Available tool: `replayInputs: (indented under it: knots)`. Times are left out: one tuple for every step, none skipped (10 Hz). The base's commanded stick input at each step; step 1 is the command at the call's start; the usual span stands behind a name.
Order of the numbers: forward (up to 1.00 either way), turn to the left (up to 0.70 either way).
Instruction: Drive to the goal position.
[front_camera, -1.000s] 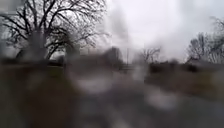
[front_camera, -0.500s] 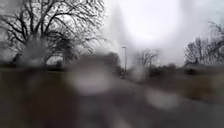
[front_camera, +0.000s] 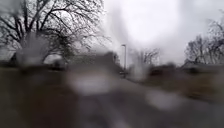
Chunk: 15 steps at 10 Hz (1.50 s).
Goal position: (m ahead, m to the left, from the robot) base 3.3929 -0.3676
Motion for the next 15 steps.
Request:
replayInputs:
  knots:
    - [0.85, 0.0]
    - [0.85, 0.0]
    - [0.85, 0.0]
    - [0.85, 0.0]
    - [0.85, 0.0]
    - [0.85, 0.0]
    - [0.85, 0.0]
    - [0.85, 0.0]
    - [0.85, 0.0]
    - [0.85, 0.0]
    - [0.85, 0.0]
    - [0.85, 0.0]
    - [0.85, 0.0]
    - [0.85, 0.0]
    - [0.85, 0.0]
